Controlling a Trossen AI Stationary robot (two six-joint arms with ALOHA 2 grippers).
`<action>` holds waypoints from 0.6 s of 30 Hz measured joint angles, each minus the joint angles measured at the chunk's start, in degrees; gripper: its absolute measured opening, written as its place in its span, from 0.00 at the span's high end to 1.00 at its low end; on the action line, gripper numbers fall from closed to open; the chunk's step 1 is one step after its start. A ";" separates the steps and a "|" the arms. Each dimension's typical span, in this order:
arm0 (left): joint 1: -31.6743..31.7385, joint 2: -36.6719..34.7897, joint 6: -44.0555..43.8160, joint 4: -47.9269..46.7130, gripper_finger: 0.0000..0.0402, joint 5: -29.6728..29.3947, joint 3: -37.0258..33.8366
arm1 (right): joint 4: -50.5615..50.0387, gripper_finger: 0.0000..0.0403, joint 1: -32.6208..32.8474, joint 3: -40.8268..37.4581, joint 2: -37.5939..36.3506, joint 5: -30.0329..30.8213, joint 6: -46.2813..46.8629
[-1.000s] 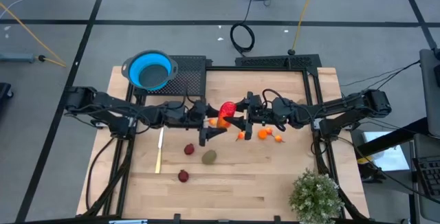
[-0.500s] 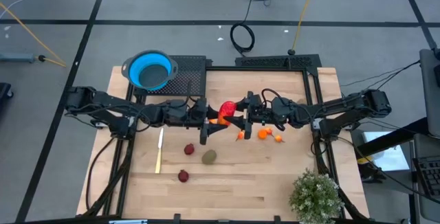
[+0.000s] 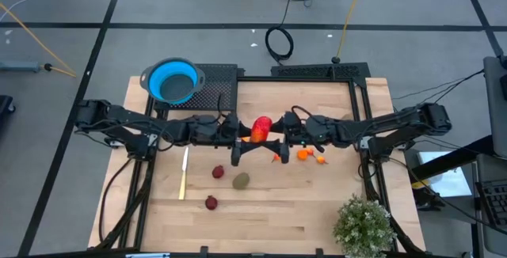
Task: Pick & Place Fruit
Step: Put the mango into the blue strainer bowl on the shelf
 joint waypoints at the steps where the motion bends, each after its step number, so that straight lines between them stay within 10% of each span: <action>1: 0.00 0.00 -0.01 -0.54 0.50 -0.86 0.00 | -1.26 0.25 0.01 0.00 -0.08 -0.04 0.40; 18: 0.44 -3.37 0.16 -5.33 0.50 -8.22 0.01 | -16.51 0.49 0.38 -0.07 -9.12 -3.83 0.28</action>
